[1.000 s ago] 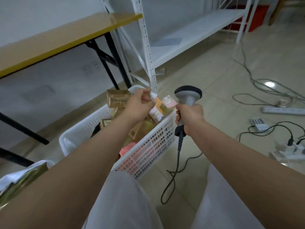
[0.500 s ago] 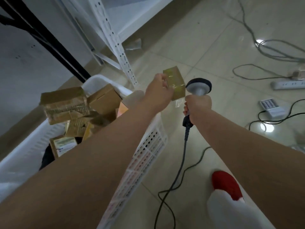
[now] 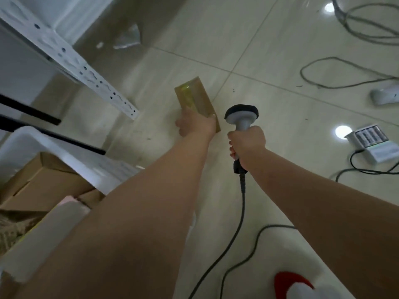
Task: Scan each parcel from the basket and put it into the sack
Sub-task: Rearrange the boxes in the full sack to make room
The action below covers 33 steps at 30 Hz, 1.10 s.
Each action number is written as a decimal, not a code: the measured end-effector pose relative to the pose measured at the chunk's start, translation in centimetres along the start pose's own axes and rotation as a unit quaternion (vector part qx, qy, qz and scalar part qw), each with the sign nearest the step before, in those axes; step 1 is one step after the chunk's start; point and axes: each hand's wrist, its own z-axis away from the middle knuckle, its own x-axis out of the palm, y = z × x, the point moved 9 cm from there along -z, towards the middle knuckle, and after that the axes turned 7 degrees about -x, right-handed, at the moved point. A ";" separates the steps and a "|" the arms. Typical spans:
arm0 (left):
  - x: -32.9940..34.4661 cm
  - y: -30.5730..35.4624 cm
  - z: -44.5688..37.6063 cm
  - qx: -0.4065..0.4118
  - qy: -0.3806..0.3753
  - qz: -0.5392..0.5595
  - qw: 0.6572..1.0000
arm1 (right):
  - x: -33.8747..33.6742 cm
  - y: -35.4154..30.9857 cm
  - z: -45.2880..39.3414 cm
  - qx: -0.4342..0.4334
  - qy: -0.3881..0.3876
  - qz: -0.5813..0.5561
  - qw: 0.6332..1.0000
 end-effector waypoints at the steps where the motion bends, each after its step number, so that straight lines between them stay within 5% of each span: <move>1: 0.8 0.1 -1.2 -0.010 -0.001 -0.010 1.000 | 0.1 0.2 -1.2 -0.001 -0.002 0.006 1.000; 12: 6.8 0.2 -9.4 -0.082 0.002 -0.157 0.984 | 0.7 1.4 -8.4 -0.015 -0.019 0.060 0.998; 23: 7.2 -4.0 -3.3 -0.093 -0.029 -0.061 0.993 | -1.2 3.4 -3.8 -0.030 -0.003 0.061 0.998; 33: -1.4 -1.2 12.6 0.096 0.050 -0.007 0.994 | -3.4 4.4 9.7 -0.036 0.109 -0.077 0.990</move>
